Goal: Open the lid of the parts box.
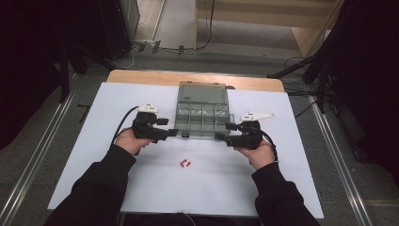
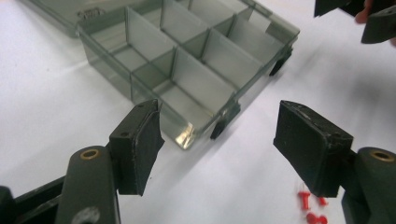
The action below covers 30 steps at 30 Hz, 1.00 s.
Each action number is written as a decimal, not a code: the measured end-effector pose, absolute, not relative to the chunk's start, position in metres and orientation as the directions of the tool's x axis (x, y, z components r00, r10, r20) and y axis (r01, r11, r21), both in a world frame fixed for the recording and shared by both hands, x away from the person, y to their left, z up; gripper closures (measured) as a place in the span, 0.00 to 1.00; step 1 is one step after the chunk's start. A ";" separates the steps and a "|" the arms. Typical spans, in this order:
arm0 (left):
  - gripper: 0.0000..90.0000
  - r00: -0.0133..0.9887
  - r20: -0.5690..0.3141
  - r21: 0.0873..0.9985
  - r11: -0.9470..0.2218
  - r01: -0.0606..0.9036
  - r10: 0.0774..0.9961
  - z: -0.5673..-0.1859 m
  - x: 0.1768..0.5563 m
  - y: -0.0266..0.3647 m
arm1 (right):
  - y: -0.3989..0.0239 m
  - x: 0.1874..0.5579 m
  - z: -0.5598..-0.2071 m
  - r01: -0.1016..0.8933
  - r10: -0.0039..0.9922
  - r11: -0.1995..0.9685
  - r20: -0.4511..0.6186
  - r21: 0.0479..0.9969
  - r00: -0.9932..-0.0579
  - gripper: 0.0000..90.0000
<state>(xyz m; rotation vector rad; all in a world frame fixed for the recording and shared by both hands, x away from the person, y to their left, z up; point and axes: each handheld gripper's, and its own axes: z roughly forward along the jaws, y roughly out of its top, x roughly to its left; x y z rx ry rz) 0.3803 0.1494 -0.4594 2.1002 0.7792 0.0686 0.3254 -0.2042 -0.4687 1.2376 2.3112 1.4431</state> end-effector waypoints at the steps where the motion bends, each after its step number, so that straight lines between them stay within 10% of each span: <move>1: 0.34 0.802 -0.224 0.752 -0.425 0.504 0.554 -0.460 0.379 0.150 | -0.204 0.324 -0.469 0.565 0.706 0.203 0.280 0.800 -0.651 0.36; 30: 0.34 0.838 -0.194 0.754 -0.469 0.460 0.510 -0.468 0.342 0.170 | -0.207 0.287 -0.479 0.544 0.640 0.267 0.275 0.795 -0.717 0.34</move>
